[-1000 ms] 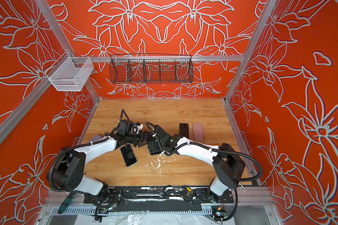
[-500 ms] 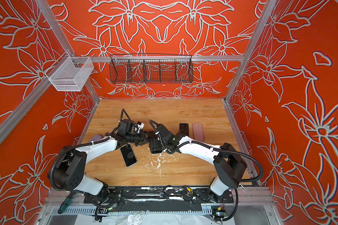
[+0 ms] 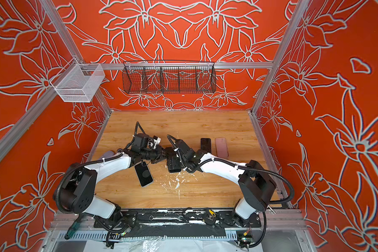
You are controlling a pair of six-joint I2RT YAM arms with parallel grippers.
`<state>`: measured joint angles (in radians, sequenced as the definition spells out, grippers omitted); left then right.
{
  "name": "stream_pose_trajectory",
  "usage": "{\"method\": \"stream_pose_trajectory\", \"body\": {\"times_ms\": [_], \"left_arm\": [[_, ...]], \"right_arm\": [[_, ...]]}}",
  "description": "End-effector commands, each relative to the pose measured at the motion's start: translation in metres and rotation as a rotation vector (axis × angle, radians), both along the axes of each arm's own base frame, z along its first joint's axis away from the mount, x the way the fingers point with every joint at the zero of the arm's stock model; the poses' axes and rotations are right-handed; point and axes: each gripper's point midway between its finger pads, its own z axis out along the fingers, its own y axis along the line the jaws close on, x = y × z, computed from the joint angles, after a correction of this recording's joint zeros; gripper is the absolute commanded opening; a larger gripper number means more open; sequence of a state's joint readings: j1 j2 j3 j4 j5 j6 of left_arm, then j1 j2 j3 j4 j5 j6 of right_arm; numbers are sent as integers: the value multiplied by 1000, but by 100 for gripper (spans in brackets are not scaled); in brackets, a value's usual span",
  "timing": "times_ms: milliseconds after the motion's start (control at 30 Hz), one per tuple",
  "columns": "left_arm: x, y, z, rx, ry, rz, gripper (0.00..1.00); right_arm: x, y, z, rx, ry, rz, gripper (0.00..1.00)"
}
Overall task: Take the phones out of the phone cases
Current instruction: 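Grasp the black phone with the left gripper from the right gripper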
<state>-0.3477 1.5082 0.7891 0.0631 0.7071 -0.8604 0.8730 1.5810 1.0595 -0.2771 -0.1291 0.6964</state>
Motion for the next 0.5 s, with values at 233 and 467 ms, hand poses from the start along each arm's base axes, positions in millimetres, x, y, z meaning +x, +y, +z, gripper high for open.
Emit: {"method": "stream_pose_trajectory", "body": {"times_ms": [233, 467], "left_arm": [[10, -8, 25, -25, -76, -23, 9], [14, -8, 30, -29, -93, -16, 0]], "right_arm": [[3, 5, 18, 54, -26, 1, 57], [2, 3, 18, 55, -30, 1, 58]]}}
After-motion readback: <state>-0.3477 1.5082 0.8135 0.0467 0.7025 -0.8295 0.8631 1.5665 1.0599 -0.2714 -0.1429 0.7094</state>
